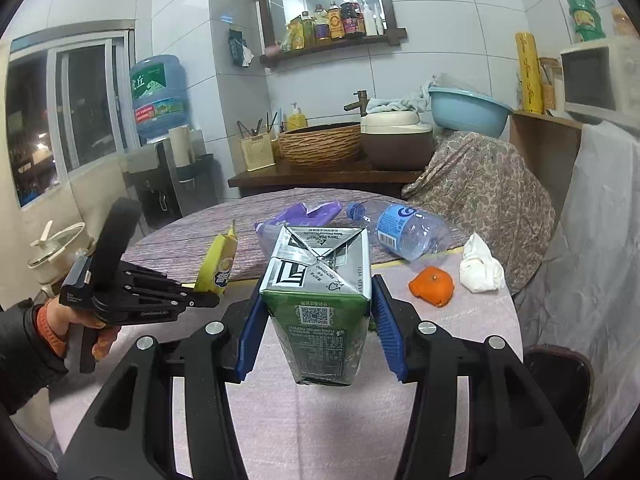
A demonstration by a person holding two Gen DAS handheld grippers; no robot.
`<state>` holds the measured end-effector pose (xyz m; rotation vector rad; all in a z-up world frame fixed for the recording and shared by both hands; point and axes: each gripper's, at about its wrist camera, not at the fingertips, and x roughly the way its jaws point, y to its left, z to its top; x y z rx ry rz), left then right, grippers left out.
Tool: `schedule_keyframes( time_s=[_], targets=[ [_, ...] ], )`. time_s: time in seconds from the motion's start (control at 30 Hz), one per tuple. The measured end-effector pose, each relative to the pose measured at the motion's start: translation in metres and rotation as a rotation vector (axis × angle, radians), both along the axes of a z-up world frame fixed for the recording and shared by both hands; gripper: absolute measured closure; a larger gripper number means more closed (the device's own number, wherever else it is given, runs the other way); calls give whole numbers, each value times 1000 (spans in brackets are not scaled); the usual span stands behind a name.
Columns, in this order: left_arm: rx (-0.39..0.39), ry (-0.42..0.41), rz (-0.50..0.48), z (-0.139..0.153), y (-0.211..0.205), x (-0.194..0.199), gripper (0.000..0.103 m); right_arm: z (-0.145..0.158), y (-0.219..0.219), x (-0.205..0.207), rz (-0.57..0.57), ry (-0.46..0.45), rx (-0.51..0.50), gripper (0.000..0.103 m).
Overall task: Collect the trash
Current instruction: 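Grasp the green juice carton with the right gripper while the left gripper grasps the yellow wrapper, then carry the carton and yellow wrapper over the black bin and open both grippers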
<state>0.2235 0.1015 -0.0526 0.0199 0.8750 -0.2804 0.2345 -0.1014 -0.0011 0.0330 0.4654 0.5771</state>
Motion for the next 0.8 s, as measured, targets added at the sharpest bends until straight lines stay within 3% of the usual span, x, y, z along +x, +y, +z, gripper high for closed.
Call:
schedule_keyframes(
  time_s=[0.23, 0.43, 0.63, 0.8],
  targets=[
    [-62, -60, -103, 24, -52, -15, 98, 0, -37, -22, -49, -11, 63, 52],
    [-130, -83, -220, 45, -108, -15, 98, -3, -92, -34, -161, 3, 120, 52],
    [-159, -91, -347, 54, -180, -8, 99, -7, -152, -50, -351, -38, 92, 52],
    [-212, -42, -444, 53, -253, 14, 99, -17, -207, -55, -537, -48, 63, 52]
  ],
)
